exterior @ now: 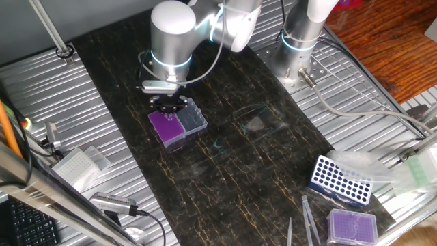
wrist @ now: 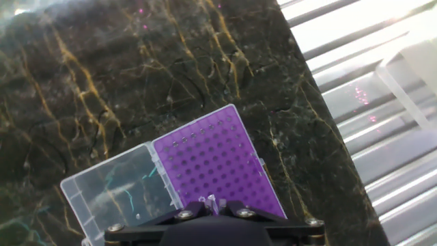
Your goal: Insert a small pipette tip into the holder for small pipette tips
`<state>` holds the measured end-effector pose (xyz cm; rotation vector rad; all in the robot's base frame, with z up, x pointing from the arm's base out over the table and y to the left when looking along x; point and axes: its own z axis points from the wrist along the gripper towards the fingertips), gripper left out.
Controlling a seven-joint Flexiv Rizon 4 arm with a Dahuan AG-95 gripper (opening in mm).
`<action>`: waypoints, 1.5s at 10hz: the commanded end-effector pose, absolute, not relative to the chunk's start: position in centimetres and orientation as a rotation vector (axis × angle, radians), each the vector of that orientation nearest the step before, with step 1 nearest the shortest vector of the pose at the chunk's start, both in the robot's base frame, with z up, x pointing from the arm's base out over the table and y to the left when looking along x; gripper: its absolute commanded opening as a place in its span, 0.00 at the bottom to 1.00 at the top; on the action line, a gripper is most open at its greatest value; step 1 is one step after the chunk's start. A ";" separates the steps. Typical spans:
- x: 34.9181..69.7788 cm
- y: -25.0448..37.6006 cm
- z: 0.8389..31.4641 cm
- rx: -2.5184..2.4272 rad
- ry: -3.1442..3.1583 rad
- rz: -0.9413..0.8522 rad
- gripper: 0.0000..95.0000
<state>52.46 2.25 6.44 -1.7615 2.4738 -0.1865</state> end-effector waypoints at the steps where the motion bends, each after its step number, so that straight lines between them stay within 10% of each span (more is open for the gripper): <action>1: 52.5 2.2 6.4 -1.798 2.448 -0.192 0.20; 3: 52.5 2.2 6.4 -1.797 2.449 -0.192 0.00; 12: 52.6 2.1 6.1 -1.824 2.432 -0.206 0.00; 14: 52.6 2.1 6.1 -1.800 2.447 -0.197 0.20; 15: 52.6 2.1 6.1 -1.716 2.512 -0.160 0.00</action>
